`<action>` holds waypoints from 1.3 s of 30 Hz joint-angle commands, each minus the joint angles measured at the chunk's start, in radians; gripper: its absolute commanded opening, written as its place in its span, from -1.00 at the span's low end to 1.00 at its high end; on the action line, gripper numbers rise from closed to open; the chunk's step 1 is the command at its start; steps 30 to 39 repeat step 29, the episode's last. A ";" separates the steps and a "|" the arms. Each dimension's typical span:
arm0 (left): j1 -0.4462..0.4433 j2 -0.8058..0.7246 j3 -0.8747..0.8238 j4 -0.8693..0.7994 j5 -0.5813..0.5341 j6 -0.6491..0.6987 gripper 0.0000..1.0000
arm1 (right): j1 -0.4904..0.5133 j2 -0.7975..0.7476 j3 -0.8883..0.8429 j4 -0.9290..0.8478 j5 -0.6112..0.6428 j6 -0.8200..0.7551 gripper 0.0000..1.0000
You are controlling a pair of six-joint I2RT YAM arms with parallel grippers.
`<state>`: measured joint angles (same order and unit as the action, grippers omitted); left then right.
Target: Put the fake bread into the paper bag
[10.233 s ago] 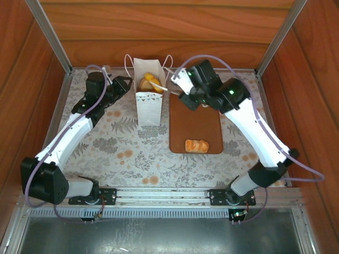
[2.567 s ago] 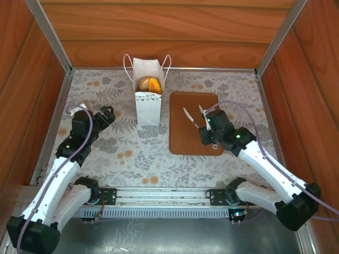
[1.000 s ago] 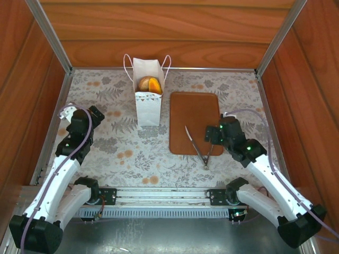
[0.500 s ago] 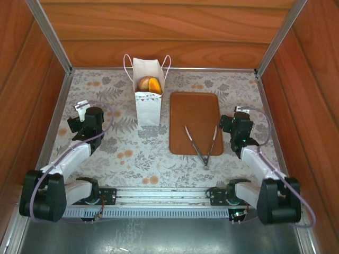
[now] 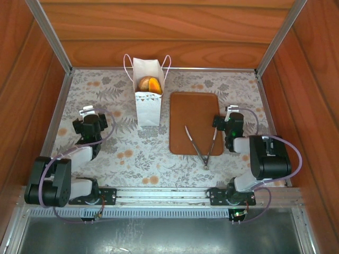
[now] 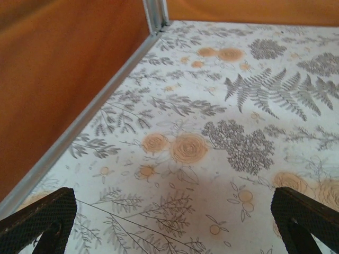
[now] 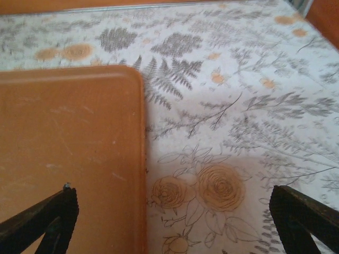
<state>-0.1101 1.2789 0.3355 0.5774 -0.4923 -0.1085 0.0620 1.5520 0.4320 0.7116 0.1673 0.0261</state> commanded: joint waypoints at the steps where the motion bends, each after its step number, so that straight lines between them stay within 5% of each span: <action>1: 0.011 0.056 0.009 0.142 0.096 0.045 1.00 | -0.028 -0.013 0.035 0.025 -0.071 -0.014 0.99; 4: 0.018 0.123 0.021 0.217 0.127 0.093 1.00 | -0.028 -0.019 0.038 0.008 -0.074 -0.012 0.99; 8: 0.046 0.335 -0.017 0.530 0.154 0.108 1.00 | -0.028 -0.021 0.036 0.008 -0.074 -0.014 0.99; 12: 0.060 0.285 0.027 0.352 0.141 0.063 1.00 | -0.028 -0.021 0.036 0.008 -0.076 -0.017 0.99; 39: 0.089 0.290 0.043 0.337 0.169 0.047 1.00 | -0.028 -0.022 0.038 0.003 -0.079 -0.018 0.99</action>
